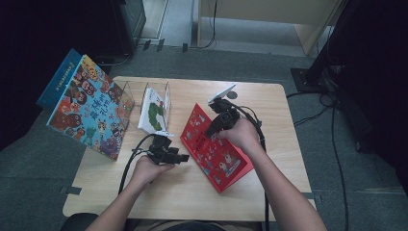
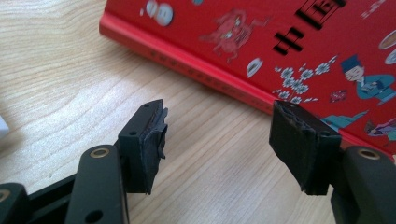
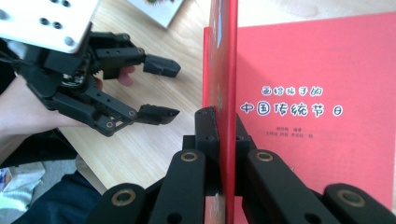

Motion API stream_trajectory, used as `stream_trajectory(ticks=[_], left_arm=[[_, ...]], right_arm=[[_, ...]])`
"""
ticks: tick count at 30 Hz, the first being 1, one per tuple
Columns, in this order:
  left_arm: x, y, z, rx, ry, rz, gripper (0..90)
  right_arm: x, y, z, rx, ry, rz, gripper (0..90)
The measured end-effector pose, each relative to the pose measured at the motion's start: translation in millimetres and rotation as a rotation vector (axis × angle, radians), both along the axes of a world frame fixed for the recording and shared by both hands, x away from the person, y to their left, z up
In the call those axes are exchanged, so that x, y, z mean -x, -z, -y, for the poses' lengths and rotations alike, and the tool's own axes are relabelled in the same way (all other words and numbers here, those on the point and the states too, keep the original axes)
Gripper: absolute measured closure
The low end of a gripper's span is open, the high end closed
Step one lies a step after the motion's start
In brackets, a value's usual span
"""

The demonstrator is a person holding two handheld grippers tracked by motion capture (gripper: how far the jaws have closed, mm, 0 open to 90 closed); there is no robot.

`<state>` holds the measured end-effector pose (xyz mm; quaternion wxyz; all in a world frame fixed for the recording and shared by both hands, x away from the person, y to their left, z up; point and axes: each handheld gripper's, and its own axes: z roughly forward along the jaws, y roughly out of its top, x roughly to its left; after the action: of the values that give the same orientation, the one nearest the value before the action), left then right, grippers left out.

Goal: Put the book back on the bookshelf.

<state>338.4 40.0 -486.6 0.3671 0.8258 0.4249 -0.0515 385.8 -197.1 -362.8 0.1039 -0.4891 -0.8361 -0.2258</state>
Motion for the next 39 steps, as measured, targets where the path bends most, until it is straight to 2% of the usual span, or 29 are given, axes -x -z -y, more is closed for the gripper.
stream_trajectory(ticks=[2,6,10,15,25,30,36,39], left_arm=[[-2.0,-0.9,0.0,0.008,-0.001,-0.008,38.4],[-6.6,-5.2,-0.8,0.059,-0.014,-0.002,36.0],[-9.2,-11.8,-0.4,0.083,0.008,0.017,32.9],[-12.1,-18.7,1.0,0.117,0.022,0.011,31.7],[-17.5,-23.4,8.8,0.144,0.04,-0.021,31.8],[-17.0,-25.4,12.7,0.155,0.044,-0.016,32.0],[-18.4,-29.1,12.4,0.176,0.039,-0.018,31.8],[-19.5,-32.3,11.3,0.2,0.043,-0.016,30.7]], right_arm=[[0.2,-3.7,4.4,-0.021,0.011,0.019,88.7],[0.4,-10.1,14.7,-0.069,0.042,0.039,88.6],[4.1,-17.3,22.8,-0.103,0.057,0.074,88.6],[8.8,-23.4,29.6,-0.14,0.061,0.086,88.7],[9.3,-39.2,20.8,-0.094,0.009,0.095,88.7],[8.0,-51.4,14.5,-0.064,-0.016,0.099,88.7],[8.7,-59.9,9.8,-0.058,-0.035,0.126,88.7],[11.3,-63.7,7.1,-0.067,-0.042,0.137,88.7]])
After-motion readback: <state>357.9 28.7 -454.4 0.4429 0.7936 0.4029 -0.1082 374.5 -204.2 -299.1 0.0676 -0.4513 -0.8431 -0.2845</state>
